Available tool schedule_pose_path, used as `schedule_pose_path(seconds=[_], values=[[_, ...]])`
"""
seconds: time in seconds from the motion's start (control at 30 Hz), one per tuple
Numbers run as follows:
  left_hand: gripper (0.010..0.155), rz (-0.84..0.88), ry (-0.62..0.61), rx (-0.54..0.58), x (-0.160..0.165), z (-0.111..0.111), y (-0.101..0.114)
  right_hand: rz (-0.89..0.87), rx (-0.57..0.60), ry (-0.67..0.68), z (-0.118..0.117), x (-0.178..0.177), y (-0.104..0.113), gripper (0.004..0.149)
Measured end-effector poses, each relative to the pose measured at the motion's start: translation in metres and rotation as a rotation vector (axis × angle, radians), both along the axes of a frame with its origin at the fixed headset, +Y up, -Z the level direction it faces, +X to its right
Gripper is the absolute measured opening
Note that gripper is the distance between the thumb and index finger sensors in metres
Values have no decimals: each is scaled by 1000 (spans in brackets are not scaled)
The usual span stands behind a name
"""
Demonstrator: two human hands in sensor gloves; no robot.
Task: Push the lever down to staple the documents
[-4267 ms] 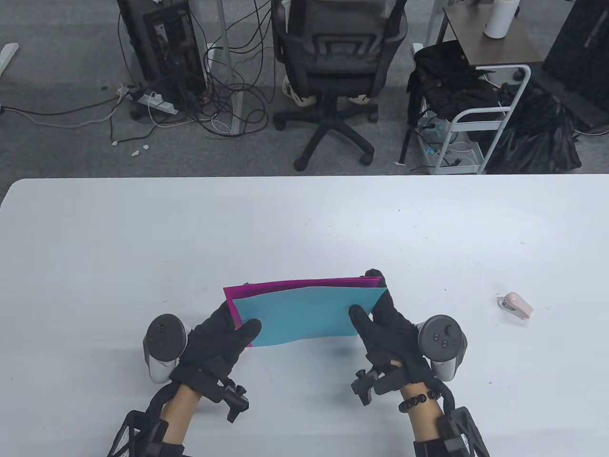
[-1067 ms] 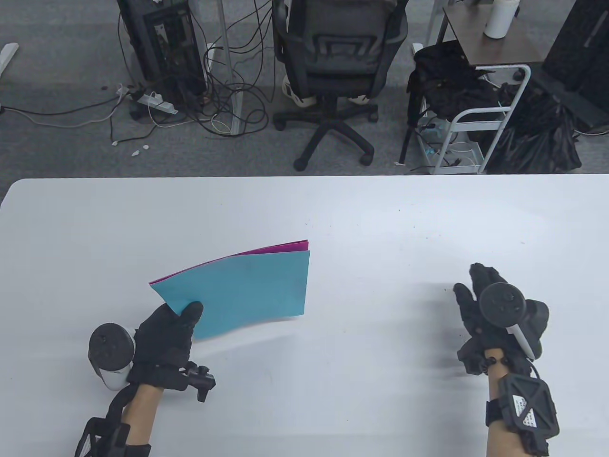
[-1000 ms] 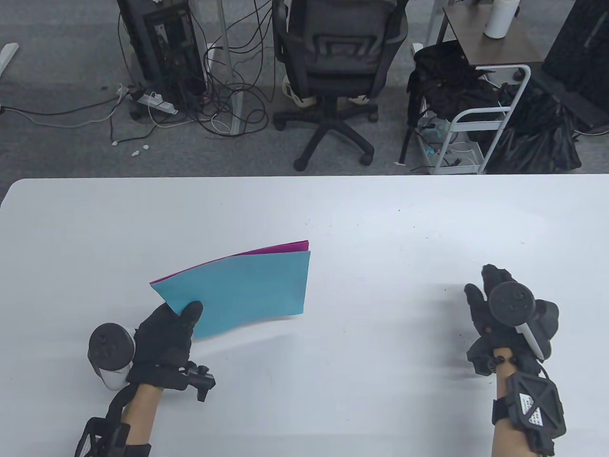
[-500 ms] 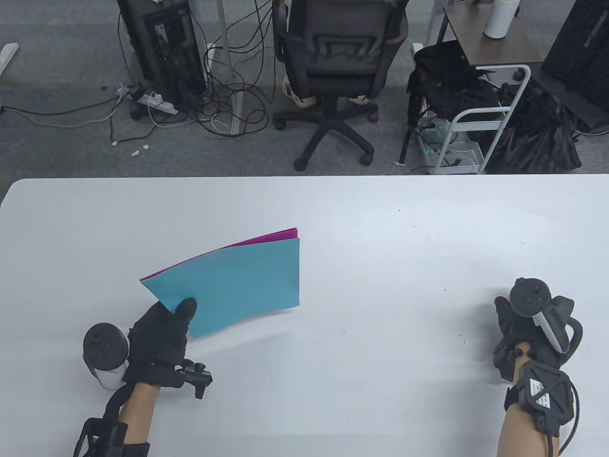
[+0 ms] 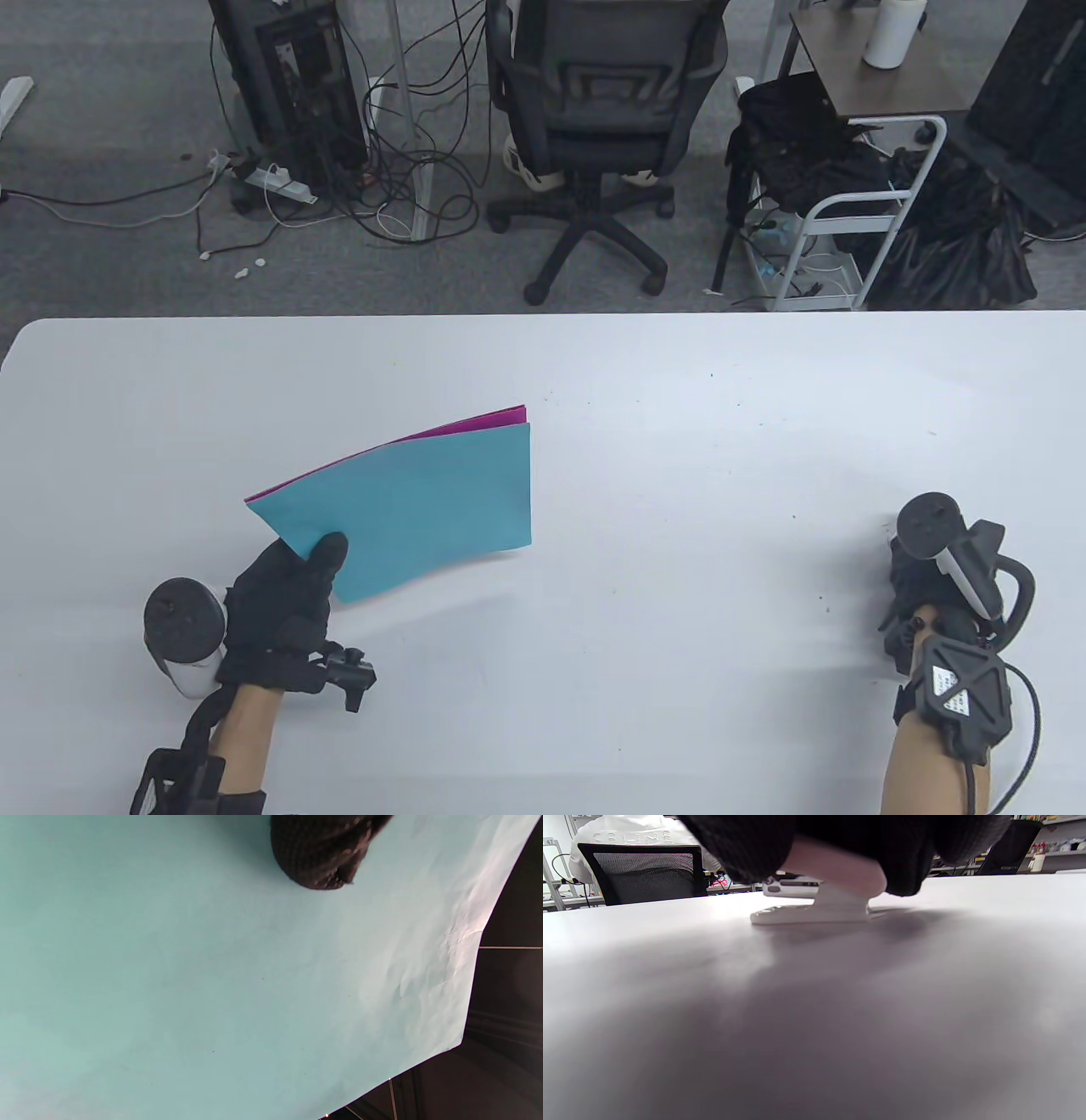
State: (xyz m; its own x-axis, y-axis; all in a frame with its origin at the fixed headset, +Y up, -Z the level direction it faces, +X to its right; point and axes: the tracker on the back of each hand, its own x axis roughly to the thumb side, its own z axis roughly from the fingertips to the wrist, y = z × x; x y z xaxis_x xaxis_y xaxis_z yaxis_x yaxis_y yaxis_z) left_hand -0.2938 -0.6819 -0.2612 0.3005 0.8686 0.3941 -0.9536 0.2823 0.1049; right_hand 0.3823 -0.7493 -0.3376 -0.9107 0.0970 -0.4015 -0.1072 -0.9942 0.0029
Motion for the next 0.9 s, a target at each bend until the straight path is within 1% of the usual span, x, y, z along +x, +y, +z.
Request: schedule_pose_path(seconds=[0.27,0.47,0.53,0.7,0.8,0.87,0.9], values=[[41,16,-2,2,-1,0,0,48,4,-14,-3,-2,2,61],[41,26,3,0,-2,0,0,77,1,6,-5,-11,6,60],[40,30,3,-2,-3,0,0,68,24,27,-6,-18,11,60],[40,37,10,-8,-4,0,0,61,84,144,-10,-50,30,60],[41,35,20,-17,-6,-2,-1,28,139,242,-12,-84,42,60],[41,41,27,-22,-9,-2,-2,22,151,308,-13,-107,46,60],[40,47,34,-23,-10,-3,-3,24,160,352,-13,-124,49,60]])
